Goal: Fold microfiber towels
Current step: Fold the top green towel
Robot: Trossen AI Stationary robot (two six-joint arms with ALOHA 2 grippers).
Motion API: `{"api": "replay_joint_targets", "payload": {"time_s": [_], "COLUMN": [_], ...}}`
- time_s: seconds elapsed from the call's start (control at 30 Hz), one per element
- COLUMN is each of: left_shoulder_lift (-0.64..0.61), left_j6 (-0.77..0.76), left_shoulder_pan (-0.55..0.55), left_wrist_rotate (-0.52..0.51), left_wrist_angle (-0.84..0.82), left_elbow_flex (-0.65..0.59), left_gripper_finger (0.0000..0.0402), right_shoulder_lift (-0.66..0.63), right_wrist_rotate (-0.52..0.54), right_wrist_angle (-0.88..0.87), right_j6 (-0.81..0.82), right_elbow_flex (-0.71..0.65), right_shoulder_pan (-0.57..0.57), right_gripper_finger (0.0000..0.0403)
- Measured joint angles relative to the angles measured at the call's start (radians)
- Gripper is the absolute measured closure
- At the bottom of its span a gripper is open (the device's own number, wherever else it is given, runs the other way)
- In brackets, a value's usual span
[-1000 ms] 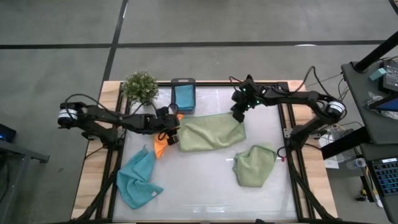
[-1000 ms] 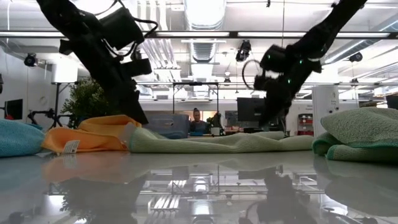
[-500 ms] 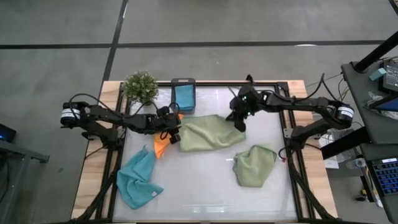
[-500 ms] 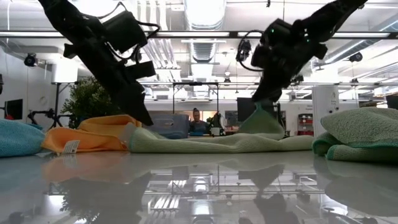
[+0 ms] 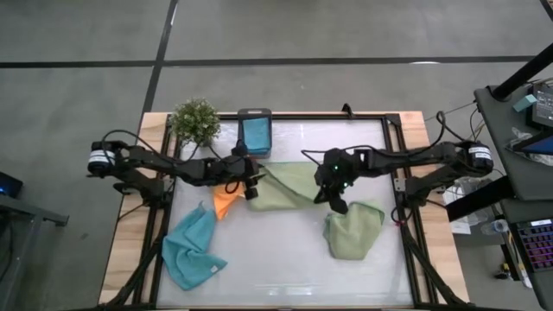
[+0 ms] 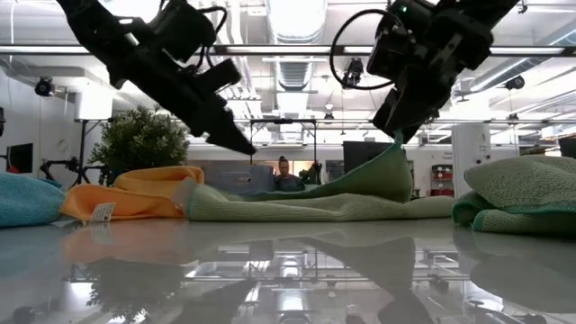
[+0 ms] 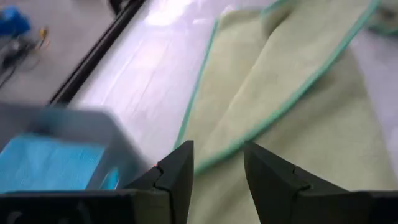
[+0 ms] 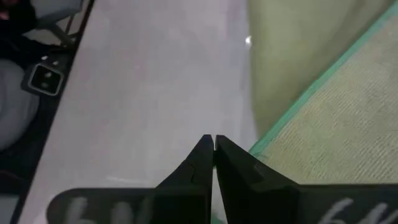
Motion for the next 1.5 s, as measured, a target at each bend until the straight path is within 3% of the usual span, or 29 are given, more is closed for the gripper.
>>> {"api": "replay_joint_targets", "payload": {"time_s": [0.23, 0.4, 0.63, 0.87, 1.13, 1.23, 1.37, 1.5], "left_shoulder_lift": [0.143, 0.232, 0.248, 0.259, 0.259, 0.259, 0.258, 0.222], "left_j6": [0.051, 0.109, 0.275, 0.284, 0.284, 0.284, 0.284, 0.283], "left_shoulder_pan": [-0.023, -0.024, -0.023, 0.006, 0.007, 0.007, -0.001, -0.035], "left_wrist_rotate": [0.057, 0.001, -0.092, -0.096, -0.099, -0.097, -0.089, -0.064], "left_wrist_angle": [0.149, 0.162, 0.11, 0.084, 0.085, 0.084, 0.083, 0.064], "left_elbow_flex": [0.001, 0.02, 0.023, 0.026, 0.038, 0.038, 0.039, 0.043], "left_gripper_finger": [0.0259, 0.0215, 0.0192, 0.0197, 0.024, 0.0284, 0.0376, 0.0397], "right_shoulder_lift": [0.0, 0.0, 0.0, -0.016, -0.061, -0.068, -0.069, -0.084], "right_wrist_rotate": [0.036, 0.034, 0.034, 0.019, -0.027, -0.03, -0.022, -0.02], "right_wrist_angle": [0.016, 0.028, 0.028, 0.008, -0.053, -0.069, -0.072, -0.094], "right_j6": [0.051, 0.063, 0.063, 0.052, 0.044, 0.039, 0.04, 0.044], "right_elbow_flex": [0.0, 0.0, 0.0, 0.0, 0.0, 0.0, 0.0, 0.0], "right_shoulder_pan": [0.059, 0.069, 0.068, 0.068, 0.075, 0.086, 0.088, 0.088], "right_gripper_finger": [0.0394, 0.0394, 0.0394, 0.0394, 0.0394, 0.0394, 0.0394, 0.0394]}}
